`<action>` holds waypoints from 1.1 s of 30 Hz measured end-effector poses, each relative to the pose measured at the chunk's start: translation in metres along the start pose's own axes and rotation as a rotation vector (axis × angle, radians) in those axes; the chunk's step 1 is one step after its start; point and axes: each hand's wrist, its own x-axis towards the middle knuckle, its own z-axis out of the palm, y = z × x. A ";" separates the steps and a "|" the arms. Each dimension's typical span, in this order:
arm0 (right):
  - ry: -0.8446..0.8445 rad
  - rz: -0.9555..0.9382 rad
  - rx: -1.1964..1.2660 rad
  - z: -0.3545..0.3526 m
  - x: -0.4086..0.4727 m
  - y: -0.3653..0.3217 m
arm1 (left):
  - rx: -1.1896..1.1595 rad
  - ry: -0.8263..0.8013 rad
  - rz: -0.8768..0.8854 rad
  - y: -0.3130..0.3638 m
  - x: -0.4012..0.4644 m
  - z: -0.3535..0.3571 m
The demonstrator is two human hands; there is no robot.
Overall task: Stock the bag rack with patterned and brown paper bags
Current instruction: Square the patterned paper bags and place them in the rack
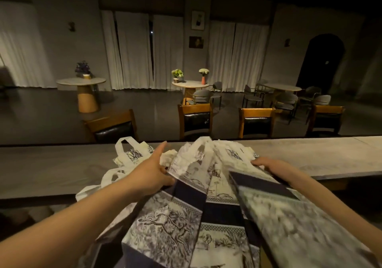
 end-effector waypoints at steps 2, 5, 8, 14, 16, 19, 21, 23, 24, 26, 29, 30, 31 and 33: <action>-0.007 -0.017 0.060 0.012 0.006 -0.005 | 0.036 -0.006 0.038 0.001 -0.006 0.000; -0.051 -0.013 0.269 0.043 0.004 -0.008 | 0.044 0.046 0.073 0.001 -0.009 0.010; -0.124 -0.024 0.563 0.079 0.002 -0.007 | -0.454 0.018 -0.147 0.005 -0.014 0.019; -0.076 -0.148 0.585 0.123 -0.002 -0.006 | -0.787 -0.116 -0.316 0.010 -0.024 0.011; -0.095 -0.169 0.565 0.129 -0.003 -0.005 | -0.783 -0.103 -0.334 0.003 -0.024 0.009; -0.093 -0.216 0.500 0.134 -0.012 -0.011 | -0.668 -0.053 -0.285 -0.011 -0.019 0.009; -0.076 -0.276 0.412 0.135 -0.014 -0.014 | -0.657 0.016 -0.277 -0.015 -0.018 0.006; -0.067 -0.312 0.415 0.136 -0.012 -0.013 | -0.690 0.077 -0.275 -0.015 -0.018 0.002; -0.086 -0.296 0.469 0.136 -0.013 -0.012 | -0.691 0.100 -0.266 -0.015 -0.019 0.001; -0.178 -0.285 0.515 0.136 -0.010 -0.008 | -0.666 0.149 -0.233 -0.019 -0.016 0.000; -0.273 -0.353 0.405 0.144 -0.012 -0.004 | -0.675 0.174 -0.154 -0.023 -0.011 0.003; -0.274 -0.350 0.398 0.148 -0.013 -0.004 | -0.670 0.160 -0.132 -0.023 -0.010 0.005; -0.292 -0.351 0.409 0.152 -0.013 -0.004 | -0.656 0.143 -0.122 -0.024 -0.009 0.007; -0.351 -0.359 0.429 0.158 -0.016 -0.006 | -0.672 0.102 -0.133 -0.023 -0.007 0.011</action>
